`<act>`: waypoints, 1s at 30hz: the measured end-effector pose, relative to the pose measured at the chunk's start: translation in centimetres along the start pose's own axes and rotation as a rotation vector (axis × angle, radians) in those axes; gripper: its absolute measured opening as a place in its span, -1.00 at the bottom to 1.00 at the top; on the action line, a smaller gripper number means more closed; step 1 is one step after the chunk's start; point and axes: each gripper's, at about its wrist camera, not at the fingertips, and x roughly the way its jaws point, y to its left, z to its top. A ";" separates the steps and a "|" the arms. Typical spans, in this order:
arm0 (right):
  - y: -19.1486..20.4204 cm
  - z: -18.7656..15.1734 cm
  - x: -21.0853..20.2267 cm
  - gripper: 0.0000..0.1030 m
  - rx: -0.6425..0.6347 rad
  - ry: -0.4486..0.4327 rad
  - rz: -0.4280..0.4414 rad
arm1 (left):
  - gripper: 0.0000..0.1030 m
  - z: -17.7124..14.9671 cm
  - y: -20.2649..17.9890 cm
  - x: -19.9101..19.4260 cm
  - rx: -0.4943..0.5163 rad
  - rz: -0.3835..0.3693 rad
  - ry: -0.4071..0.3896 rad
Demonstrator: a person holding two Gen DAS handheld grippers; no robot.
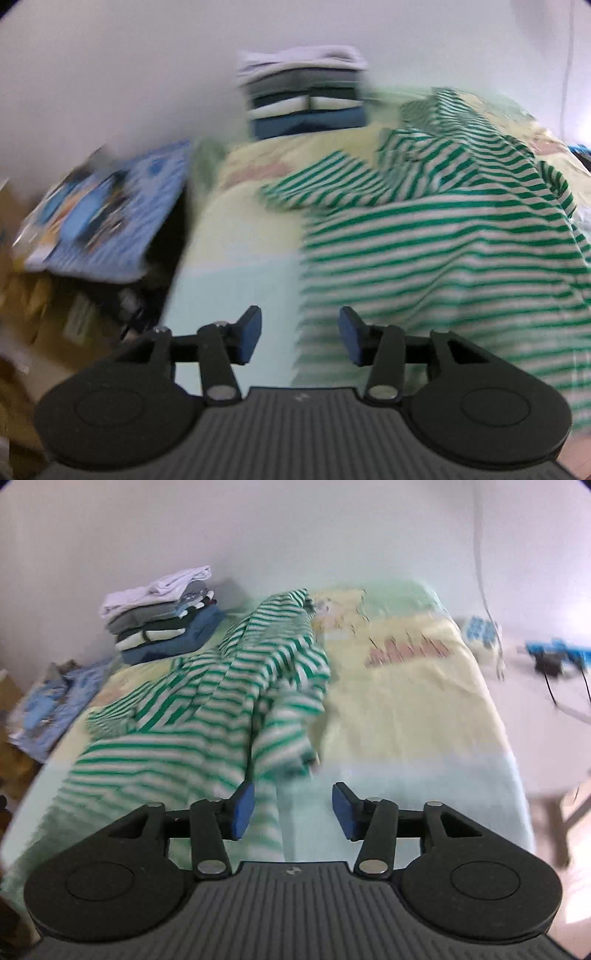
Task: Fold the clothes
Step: 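Grasp a striped sleeve with the right gripper and lift it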
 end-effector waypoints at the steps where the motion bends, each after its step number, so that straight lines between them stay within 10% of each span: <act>1: 0.6 0.6 1.6 0.03 -0.020 0.000 -0.019 | 0.14 1.1 -0.8 1.6 0.023 -0.014 0.002; 7: 1.7 2.7 7.9 -0.09 -0.019 0.057 -0.149 | 0.63 6.1 -4.4 8.8 0.172 -0.040 -0.057; 9: 0.8 3.9 8.5 -0.81 -0.006 0.102 -0.174 | 0.65 7.6 -4.4 11.1 0.193 -0.040 -0.057; 13: -1.1 6.8 8.2 -0.86 0.010 0.090 -0.248 | 0.75 10.2 -2.7 14.9 0.169 -0.045 -0.026; 21: -6.7 12.7 8.0 -0.88 -0.104 0.022 -0.677 | 0.84 12.7 -0.4 20.2 0.189 -0.017 -0.002; 30: -9.5 9.1 14.4 -0.82 -0.181 0.173 -0.865 | 0.97 13.1 1.9 22.3 0.137 0.053 -0.006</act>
